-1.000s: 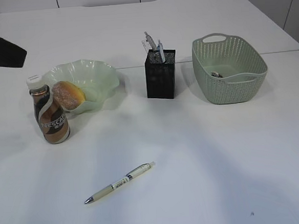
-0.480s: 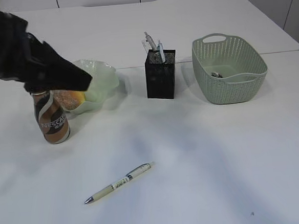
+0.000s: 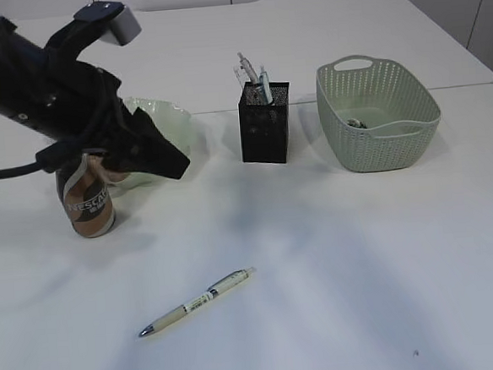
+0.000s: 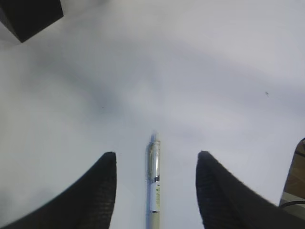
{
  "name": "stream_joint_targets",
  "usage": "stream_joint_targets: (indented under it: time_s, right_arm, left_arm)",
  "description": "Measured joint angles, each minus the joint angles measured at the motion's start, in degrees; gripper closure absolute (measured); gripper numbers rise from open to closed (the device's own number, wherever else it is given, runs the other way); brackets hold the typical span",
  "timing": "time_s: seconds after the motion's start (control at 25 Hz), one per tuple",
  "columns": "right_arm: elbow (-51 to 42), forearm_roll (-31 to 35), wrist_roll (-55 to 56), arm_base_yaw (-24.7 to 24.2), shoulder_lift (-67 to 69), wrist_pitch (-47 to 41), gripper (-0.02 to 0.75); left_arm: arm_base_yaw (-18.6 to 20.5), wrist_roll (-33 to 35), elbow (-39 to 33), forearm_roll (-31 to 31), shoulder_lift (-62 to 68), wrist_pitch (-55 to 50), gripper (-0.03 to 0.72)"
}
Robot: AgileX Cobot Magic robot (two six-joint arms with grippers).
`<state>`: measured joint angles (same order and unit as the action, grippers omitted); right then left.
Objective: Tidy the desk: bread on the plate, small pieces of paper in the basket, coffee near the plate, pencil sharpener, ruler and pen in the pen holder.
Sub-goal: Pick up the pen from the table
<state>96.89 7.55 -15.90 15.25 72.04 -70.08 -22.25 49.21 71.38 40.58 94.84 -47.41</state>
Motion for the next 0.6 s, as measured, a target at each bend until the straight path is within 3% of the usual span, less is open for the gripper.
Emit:
stream_joint_targets:
  time_s: [0.16, 0.36, 0.6]
  right_arm:
    - [-1.93, -0.26, 0.13, 0.0, -0.37, 0.1, 0.335]
    - [-2.36, -1.46, 0.57, 0.0, -0.39, 0.34, 0.335]
    - [-2.36, -1.92, 0.69, 0.0, -0.49, 0.56, 0.335]
  left_arm:
    - [-2.43, -3.68, 6.19, -7.44, 3.1, -1.65, 0.308]
    - [-6.09, -15.38, 12.66, -19.96, 6.62, -7.63, 0.308]
    - [-10.98, -25.34, 15.46, -31.71, 8.62, -13.14, 0.308]
